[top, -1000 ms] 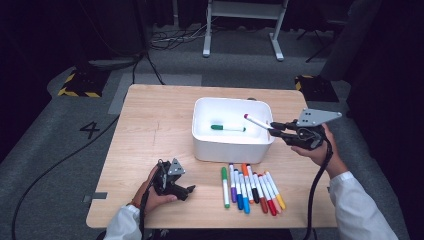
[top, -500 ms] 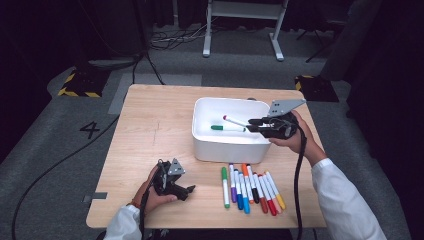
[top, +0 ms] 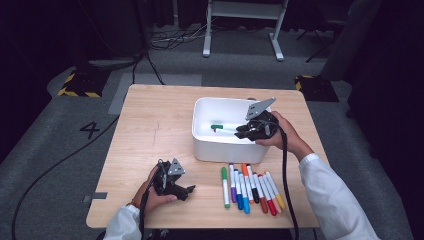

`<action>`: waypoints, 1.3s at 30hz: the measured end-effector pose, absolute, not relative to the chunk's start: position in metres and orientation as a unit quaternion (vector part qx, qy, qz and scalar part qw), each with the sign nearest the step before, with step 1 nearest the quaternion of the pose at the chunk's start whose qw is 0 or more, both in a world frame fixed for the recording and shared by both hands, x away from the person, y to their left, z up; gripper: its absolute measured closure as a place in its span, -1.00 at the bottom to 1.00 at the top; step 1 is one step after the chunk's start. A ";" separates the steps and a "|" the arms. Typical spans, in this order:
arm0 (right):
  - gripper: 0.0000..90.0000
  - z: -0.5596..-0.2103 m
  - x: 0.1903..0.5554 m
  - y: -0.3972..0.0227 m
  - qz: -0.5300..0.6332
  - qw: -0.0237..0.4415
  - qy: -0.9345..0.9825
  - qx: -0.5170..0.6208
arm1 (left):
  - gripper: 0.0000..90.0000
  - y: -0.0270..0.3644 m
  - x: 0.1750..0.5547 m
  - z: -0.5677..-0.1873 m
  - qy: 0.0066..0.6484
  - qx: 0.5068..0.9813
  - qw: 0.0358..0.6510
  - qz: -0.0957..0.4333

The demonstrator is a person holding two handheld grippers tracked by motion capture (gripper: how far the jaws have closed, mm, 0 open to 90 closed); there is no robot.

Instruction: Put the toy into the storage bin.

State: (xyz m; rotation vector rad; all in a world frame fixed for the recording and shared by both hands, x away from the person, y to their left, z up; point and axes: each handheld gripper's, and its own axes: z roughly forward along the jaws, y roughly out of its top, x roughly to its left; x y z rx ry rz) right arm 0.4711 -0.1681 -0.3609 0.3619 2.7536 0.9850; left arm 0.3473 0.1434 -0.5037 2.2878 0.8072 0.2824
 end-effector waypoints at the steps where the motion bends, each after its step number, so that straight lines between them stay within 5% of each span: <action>1: 0.66 -0.362 0.472 -0.168 0.327 0.094 0.932 0.121 | -0.80 0.143 0.347 -0.504 0.311 0.880 0.343 0.109; 17: 0.63 -0.368 0.474 -0.170 0.282 0.050 0.952 0.109 | -0.80 0.143 0.347 -0.504 0.310 0.880 0.342 0.109; 39: -0.21 -0.336 0.451 -0.224 0.381 0.164 0.888 0.200 | -0.80 0.143 0.347 -0.504 0.311 0.880 0.343 0.109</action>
